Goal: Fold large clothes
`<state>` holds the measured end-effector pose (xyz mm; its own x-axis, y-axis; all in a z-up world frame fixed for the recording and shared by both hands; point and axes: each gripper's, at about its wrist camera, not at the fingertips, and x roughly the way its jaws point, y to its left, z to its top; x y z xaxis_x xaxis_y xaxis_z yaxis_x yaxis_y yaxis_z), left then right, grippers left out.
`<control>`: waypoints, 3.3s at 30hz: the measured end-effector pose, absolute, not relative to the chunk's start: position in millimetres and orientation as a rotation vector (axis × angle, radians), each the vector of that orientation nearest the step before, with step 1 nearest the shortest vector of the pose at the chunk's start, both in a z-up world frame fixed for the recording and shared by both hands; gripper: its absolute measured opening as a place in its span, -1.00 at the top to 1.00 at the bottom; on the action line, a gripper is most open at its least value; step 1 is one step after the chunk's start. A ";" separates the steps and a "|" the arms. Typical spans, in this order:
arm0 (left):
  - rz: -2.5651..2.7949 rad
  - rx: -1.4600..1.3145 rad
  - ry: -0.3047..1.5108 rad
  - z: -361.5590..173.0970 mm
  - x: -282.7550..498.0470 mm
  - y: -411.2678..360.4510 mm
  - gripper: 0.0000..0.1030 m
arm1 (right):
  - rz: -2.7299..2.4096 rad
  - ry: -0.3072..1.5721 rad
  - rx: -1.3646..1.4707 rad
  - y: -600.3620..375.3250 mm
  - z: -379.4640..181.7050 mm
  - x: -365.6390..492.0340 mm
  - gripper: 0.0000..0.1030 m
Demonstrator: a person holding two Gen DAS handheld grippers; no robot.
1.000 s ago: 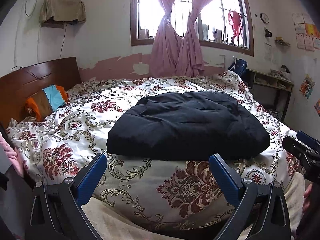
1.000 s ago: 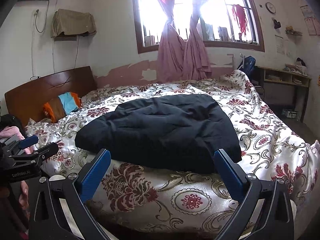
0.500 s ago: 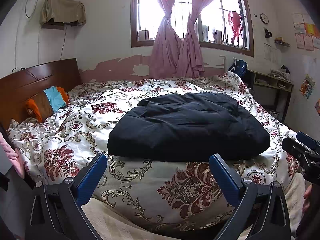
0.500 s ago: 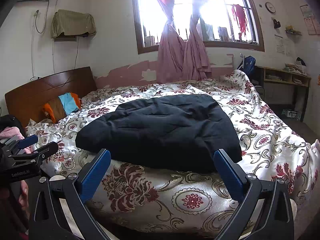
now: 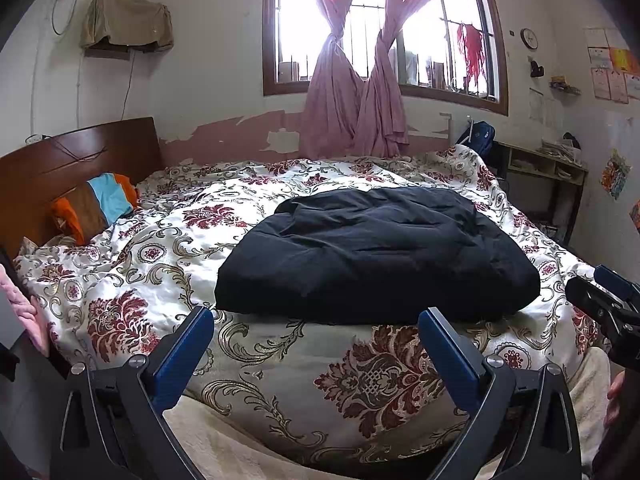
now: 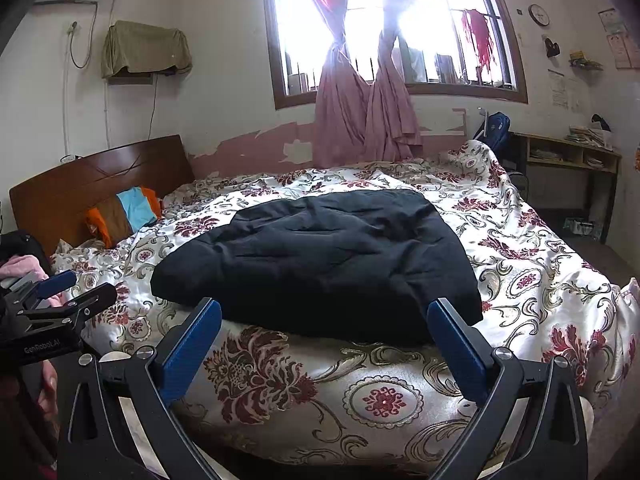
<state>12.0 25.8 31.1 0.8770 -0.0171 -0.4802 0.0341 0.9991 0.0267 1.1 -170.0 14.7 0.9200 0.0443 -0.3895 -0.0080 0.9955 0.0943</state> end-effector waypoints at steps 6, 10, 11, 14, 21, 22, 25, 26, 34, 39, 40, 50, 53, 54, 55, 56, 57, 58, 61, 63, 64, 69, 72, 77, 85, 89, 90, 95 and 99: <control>-0.026 0.035 0.500 30.9 11.5 25.5 -0.99 | 0.029 0.402 0.092 -170.1 14.6 1.2 -0.97; -0.025 0.032 0.504 32.2 11.9 25.3 -0.99 | 0.028 0.404 0.092 -169.3 14.1 -0.1 -0.97; -0.024 0.031 0.505 32.5 12.2 25.3 -0.99 | 0.028 0.405 0.092 -168.8 14.0 -0.2 -0.97; -0.023 0.031 0.504 33.4 12.1 24.9 -0.99 | 0.026 0.403 0.094 -168.2 14.0 -0.5 -0.97; -0.022 0.030 0.503 33.5 12.7 25.0 -0.99 | 0.025 0.401 0.095 -168.0 13.1 -1.6 -0.97; -0.023 0.030 0.504 33.2 11.8 24.8 -0.99 | 0.025 0.402 0.096 -167.1 13.0 -1.9 -0.97; -0.022 0.031 0.503 33.2 12.0 25.1 -0.99 | 0.024 0.401 0.095 -167.7 13.0 -1.7 -0.97; -0.022 0.031 0.503 33.3 12.3 25.3 -0.99 | 0.024 0.401 0.096 -167.2 12.9 -1.8 -0.97; -0.023 0.031 0.503 33.0 11.9 25.7 -0.99 | 0.025 0.402 0.096 -167.1 13.0 -1.9 -0.97; -0.023 0.030 0.503 32.8 12.4 26.5 -0.99 | 0.024 0.401 0.096 -167.3 13.2 -2.0 -0.97; -0.022 0.030 0.503 32.6 11.8 26.2 -0.99 | 0.025 0.401 0.096 -167.3 13.1 -1.9 -0.97; -0.017 0.029 0.500 34.3 14.0 26.6 -0.99 | 0.024 0.400 0.097 -166.4 13.1 -2.1 -0.97; -0.018 0.029 0.500 33.8 13.1 26.4 -0.99 | 0.023 0.401 0.097 -166.3 13.2 -2.0 -0.97; -0.017 0.028 0.500 34.3 14.3 27.2 -0.99 | 0.024 0.401 0.097 -166.5 13.3 -1.8 -0.97; -0.016 0.028 0.499 34.5 13.3 26.3 -0.99 | 0.024 0.401 0.097 -167.3 13.4 -1.6 -0.97; -0.016 0.027 0.499 34.5 13.2 26.2 -0.99 | 0.023 0.401 0.097 -166.4 13.2 -2.0 -0.97; -0.016 0.027 0.499 34.9 14.6 27.1 -0.99 | 0.024 0.401 0.097 -166.6 13.2 -1.9 -0.97; -0.016 0.028 0.499 34.4 13.2 26.4 -0.99 | 0.024 0.401 0.097 -167.4 13.4 -1.6 -0.97; -0.016 0.027 0.499 34.3 13.3 26.6 -0.99 | 0.023 0.401 0.097 -166.9 13.3 -1.6 -0.97; -0.016 0.028 0.498 34.7 14.2 27.2 -0.99 | 0.023 0.401 0.097 -167.1 13.4 -1.5 -0.97; -0.015 0.029 0.499 34.2 13.0 26.4 -0.99 | 0.023 0.401 0.098 -166.4 13.3 -1.9 -0.97; -0.016 0.028 0.498 33.7 12.8 26.6 -0.99 | 0.023 0.402 0.098 -166.9 13.4 -1.7 -0.97; -0.017 0.028 0.499 34.1 14.0 27.5 -0.99 | 0.023 0.402 0.099 -166.8 13.4 -1.7 -0.97; -0.016 0.028 0.498 33.5 13.2 27.2 -0.99 | 0.024 0.402 0.099 -166.0 13.3 -2.0 -0.97; -0.035 0.022 0.501 34.3 12.9 25.5 -0.99 | 0.025 0.404 0.100 -165.8 12.8 -2.0 -0.97; -0.040 0.011 0.519 35.6 14.9 21.5 -0.99 | 0.027 0.407 0.100 -164.6 12.0 -2.1 -0.97; -0.034 0.012 0.523 36.0 16.8 21.8 -1.00 | 0.029 0.409 0.101 -164.2 11.3 -2.0 -0.97; -0.011 0.002 0.541 30.4 15.8 18.1 -0.99 | 0.034 0.420 0.104 -164.1 8.1 1.6 -0.97; -0.005 -0.001 0.555 26.2 17.9 15.9 -0.99 | 0.037 0.432 0.108 -166.9 5.0 7.3 -0.97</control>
